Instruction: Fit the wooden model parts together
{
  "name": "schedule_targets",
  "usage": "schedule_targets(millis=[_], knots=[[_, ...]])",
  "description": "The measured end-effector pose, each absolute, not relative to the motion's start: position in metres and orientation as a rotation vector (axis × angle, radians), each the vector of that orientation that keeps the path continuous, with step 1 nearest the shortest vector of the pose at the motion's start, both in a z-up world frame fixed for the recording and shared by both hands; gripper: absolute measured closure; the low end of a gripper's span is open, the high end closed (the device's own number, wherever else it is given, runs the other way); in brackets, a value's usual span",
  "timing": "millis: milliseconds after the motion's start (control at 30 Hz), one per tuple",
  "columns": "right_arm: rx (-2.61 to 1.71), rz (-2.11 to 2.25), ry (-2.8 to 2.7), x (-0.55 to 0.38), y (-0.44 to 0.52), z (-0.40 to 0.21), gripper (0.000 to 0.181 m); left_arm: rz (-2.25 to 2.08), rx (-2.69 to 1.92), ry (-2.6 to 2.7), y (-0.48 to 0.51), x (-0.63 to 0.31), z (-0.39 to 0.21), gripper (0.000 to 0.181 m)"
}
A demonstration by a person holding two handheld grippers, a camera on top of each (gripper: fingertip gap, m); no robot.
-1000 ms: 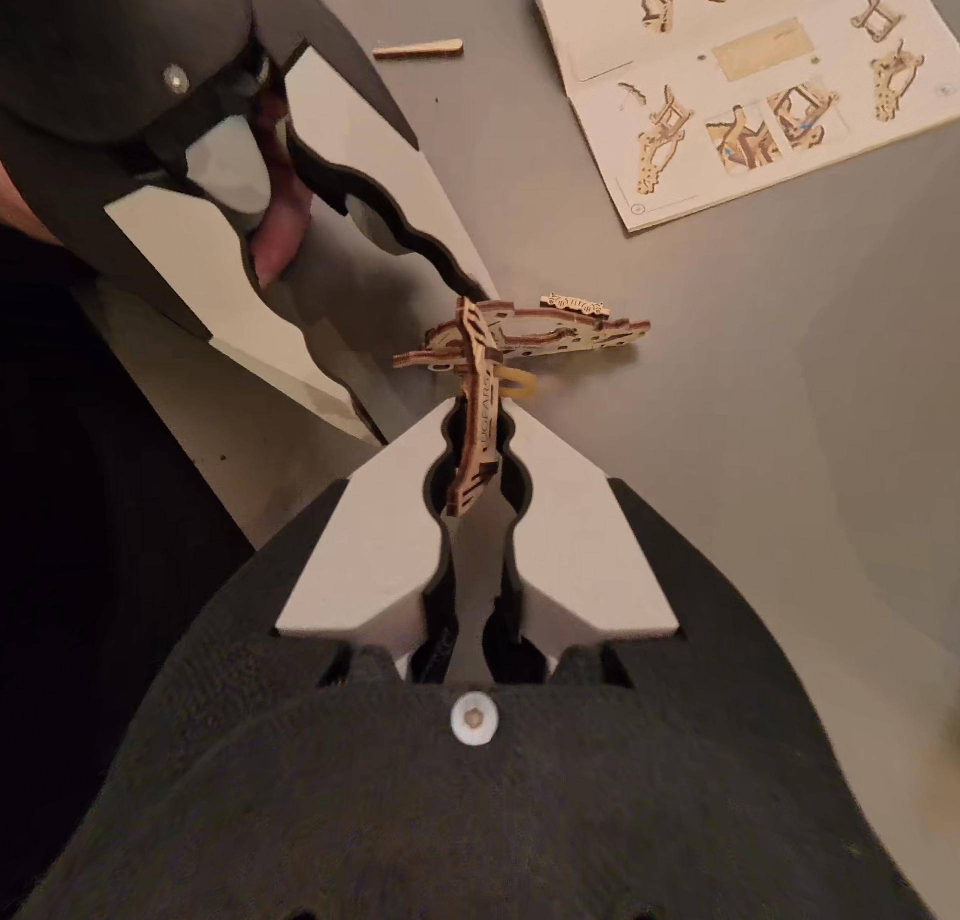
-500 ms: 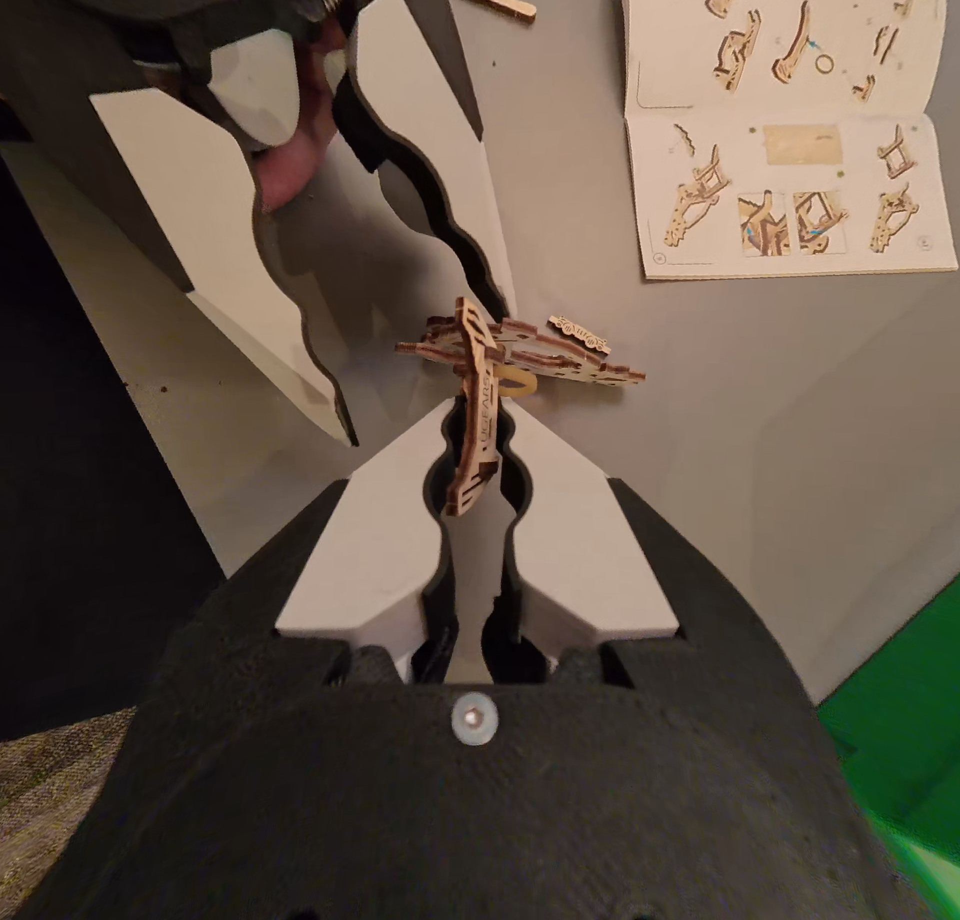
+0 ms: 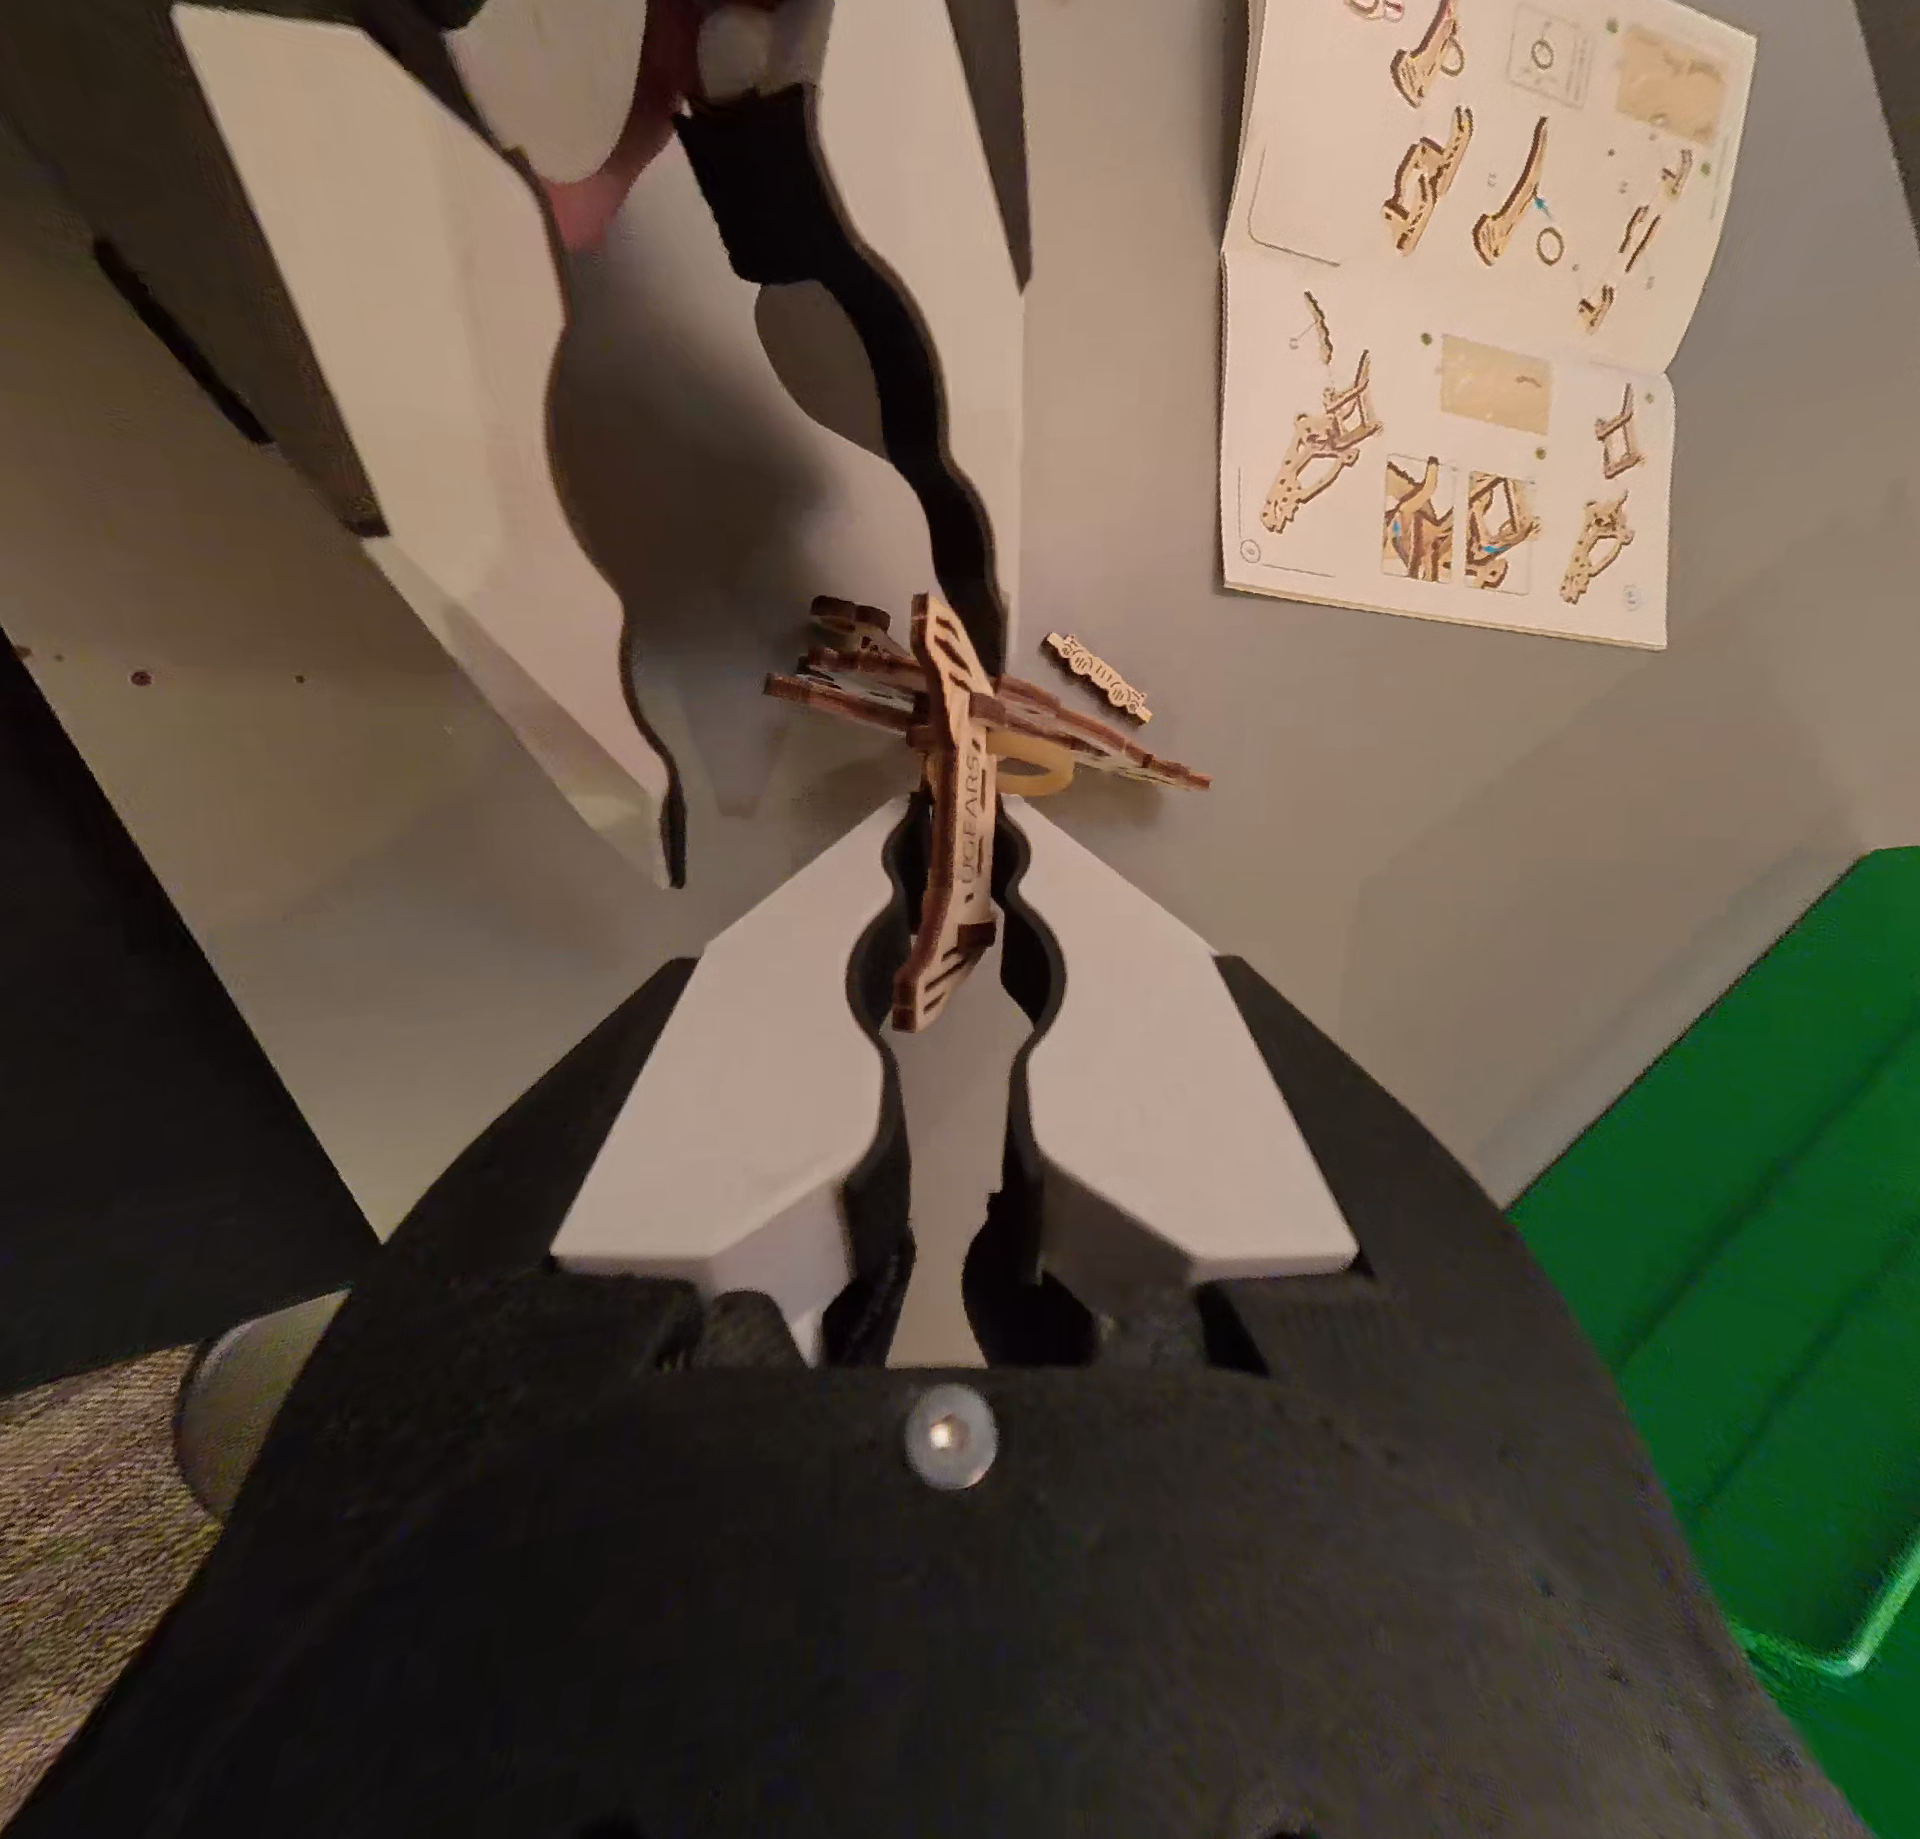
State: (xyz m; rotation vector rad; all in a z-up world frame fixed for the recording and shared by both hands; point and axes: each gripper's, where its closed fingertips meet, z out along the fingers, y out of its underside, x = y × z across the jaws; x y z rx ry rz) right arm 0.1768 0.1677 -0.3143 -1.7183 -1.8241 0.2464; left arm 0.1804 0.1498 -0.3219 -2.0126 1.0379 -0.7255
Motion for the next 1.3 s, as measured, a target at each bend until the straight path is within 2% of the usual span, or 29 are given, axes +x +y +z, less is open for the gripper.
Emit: schedule_targets(millis=[633, 1300], knots=[[-1.539, -0.043, -1.661, 0.170, 0.174, -0.312, 0.174, -0.702, -1.945, 1.141, 0.139, 0.186, -0.320, 0.102], [-1.602, -0.264, -1.727, 0.187, 0.184, -0.312, 0.174, -0.770, -1.908, 1.151, 0.147, 0.193, -0.314, 0.097]])
